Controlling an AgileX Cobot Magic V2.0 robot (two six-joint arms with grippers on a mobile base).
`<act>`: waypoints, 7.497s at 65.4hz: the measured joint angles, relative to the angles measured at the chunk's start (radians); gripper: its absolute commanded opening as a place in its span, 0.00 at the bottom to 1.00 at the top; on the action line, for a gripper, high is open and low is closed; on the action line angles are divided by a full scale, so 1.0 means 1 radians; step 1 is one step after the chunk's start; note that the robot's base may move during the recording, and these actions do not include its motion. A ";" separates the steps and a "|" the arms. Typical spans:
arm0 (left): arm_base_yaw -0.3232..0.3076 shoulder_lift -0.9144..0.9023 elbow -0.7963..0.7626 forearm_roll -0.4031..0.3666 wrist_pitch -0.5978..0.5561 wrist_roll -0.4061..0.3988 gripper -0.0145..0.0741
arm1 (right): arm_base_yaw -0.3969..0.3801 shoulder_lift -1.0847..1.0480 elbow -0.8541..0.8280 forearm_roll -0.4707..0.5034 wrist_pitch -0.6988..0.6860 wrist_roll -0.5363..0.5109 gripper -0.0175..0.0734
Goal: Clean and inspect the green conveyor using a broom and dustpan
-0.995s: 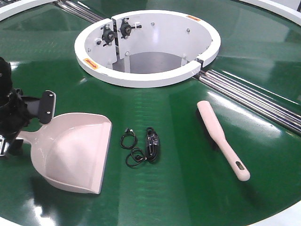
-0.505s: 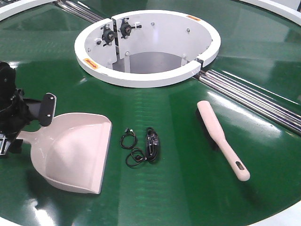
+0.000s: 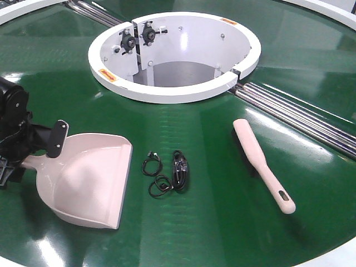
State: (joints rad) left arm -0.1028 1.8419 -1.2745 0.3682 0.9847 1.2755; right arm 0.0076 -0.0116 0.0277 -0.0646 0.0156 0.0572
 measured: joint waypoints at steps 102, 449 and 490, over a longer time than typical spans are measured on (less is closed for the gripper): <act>-0.089 -0.007 -0.018 0.094 0.095 -0.126 0.16 | 0.000 0.000 0.000 0.000 0.000 0.000 0.18; -0.116 0.063 -0.104 0.118 0.165 -0.181 0.16 | 0.275 1.905 -1.322 0.031 0.996 0.008 0.80; -0.116 0.063 -0.104 0.118 0.165 -0.181 0.16 | 0.275 1.921 -1.323 0.019 0.978 0.050 0.18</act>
State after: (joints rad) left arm -0.2189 1.9053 -1.3783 0.4862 1.1502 1.0944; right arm 0.2828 1.9095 -1.2955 -0.0459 0.9938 0.1071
